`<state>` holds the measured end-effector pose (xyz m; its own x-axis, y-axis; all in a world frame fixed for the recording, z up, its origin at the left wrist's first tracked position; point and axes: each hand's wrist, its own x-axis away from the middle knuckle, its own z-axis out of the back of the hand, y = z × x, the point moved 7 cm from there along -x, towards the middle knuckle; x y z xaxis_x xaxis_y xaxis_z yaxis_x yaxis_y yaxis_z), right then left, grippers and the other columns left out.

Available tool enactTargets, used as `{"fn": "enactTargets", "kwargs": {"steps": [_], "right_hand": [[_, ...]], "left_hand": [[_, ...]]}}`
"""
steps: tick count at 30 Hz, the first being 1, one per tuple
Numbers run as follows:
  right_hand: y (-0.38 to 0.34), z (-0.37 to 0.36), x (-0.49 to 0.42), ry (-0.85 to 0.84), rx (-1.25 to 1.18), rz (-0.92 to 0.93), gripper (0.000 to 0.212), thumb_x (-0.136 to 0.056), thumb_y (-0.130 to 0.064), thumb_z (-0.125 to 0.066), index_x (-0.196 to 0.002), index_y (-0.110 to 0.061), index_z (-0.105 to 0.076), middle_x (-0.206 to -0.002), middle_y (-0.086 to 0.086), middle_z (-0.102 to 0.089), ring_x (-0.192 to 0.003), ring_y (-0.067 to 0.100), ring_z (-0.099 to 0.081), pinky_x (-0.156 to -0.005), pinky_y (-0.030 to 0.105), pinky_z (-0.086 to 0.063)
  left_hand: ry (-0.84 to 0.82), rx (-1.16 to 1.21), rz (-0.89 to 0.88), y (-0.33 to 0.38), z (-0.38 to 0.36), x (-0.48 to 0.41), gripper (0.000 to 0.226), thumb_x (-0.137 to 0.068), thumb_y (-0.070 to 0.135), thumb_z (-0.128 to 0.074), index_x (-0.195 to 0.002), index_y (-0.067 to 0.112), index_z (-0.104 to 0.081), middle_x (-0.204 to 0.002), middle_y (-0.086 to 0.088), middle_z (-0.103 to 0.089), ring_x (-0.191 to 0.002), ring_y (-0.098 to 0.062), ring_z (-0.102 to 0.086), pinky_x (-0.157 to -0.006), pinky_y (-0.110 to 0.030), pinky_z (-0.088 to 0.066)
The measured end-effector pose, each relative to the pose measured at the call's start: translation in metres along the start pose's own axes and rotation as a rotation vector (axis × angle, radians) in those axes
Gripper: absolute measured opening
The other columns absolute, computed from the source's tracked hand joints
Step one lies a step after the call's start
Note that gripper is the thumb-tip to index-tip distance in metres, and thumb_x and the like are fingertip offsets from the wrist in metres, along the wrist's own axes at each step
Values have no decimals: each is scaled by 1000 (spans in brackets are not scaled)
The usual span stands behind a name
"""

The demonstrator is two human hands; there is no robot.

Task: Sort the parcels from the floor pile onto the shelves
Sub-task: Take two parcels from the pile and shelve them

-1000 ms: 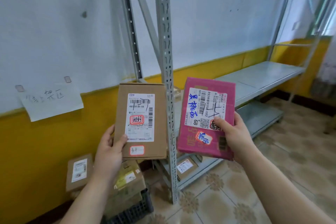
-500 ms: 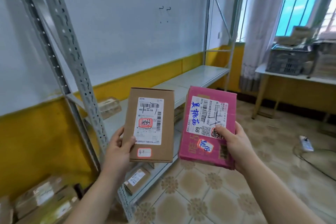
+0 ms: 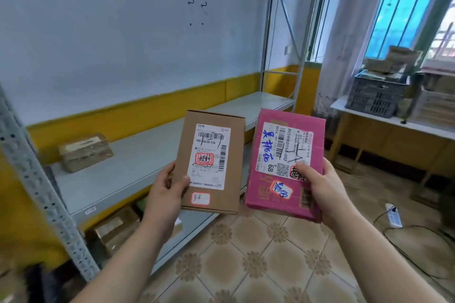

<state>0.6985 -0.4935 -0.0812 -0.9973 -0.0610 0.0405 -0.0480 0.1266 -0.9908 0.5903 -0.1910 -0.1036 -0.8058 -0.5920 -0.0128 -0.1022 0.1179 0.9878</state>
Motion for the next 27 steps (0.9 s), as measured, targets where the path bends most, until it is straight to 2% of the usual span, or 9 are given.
{"fn": "enactTargets", "kwargs": {"steps": [5, 8, 11, 15, 18, 21, 24, 27], "right_hand": [[17, -19, -83, -29, 31, -32, 42, -91, -22, -71, -127, -21, -51, -95, 5, -76, -73, 27, -75, -59, 38, -59], [24, -38, -146, -37, 61, -34, 45, -91, -22, -71, -130, -20, -50, -96, 5, -76, -75, 27, -75, -63, 39, -59], [27, -52, -211, -41, 65, -42, 47, -91, -23, -71, -132, -19, -49, -97, 5, -76, -76, 27, -76, -65, 40, -59], [24, -55, -285, -19, 57, -62, 50, -91, -22, -71, -135, -19, -47, -103, 7, -75, -78, 28, -76, -67, 41, -60], [21, -46, -334, 12, 43, -62, 50, -90, -21, -72, -134, -19, -47, -102, 5, -76, -79, 28, -76, -72, 46, -61], [20, -32, -382, 23, 48, -69, 50, -90, -23, -72, -133, -23, -47, -104, 5, -75, -80, 28, -76, -76, 50, -61], [20, -15, -434, 27, 57, -66, 51, -89, -22, -73, -133, -24, -46, -104, 4, -74, -79, 27, -76, -74, 48, -61], [22, 6, -493, 16, 49, -72, 46, -91, -21, -71, -130, -22, -49, -101, 3, -75, -76, 25, -76, -62, 38, -60]], "left_hand": [[54, 21, 4, -22, -20, -66, 36, -97, 11, -55, -126, 31, -47, -106, -1, -66, -88, -22, -70, -69, -33, -55], [79, 9, 5, -39, -37, -124, 40, -97, 12, -56, -133, 27, -48, -107, -1, -66, -86, -20, -70, -67, -31, -55], [84, 7, 9, -51, -58, -188, 38, -97, 12, -55, -130, 29, -49, -107, -2, -67, -85, -19, -70, -66, -29, -53], [56, -13, 35, -57, -97, -259, 42, -97, 13, -56, -135, 28, -48, -107, -2, -67, -87, -23, -71, -75, -39, -57], [28, -45, 34, -61, -128, -306, 42, -97, 13, -56, -134, 30, -49, -107, -1, -67, -88, -22, -71, -78, -40, -56], [9, -68, 49, -73, -161, -346, 40, -96, 13, -57, -131, 33, -50, -110, -3, -67, -90, -24, -71, -85, -48, -56], [20, -72, 43, -83, -197, -386, 38, -96, 13, -56, -127, 35, -49, -109, -2, -67, -90, -25, -70, -80, -46, -57], [74, -28, 47, -95, -233, -424, 43, -96, 12, -56, -134, 30, -47, -108, -1, -68, -91, -24, -70, -78, -41, -56]]}}
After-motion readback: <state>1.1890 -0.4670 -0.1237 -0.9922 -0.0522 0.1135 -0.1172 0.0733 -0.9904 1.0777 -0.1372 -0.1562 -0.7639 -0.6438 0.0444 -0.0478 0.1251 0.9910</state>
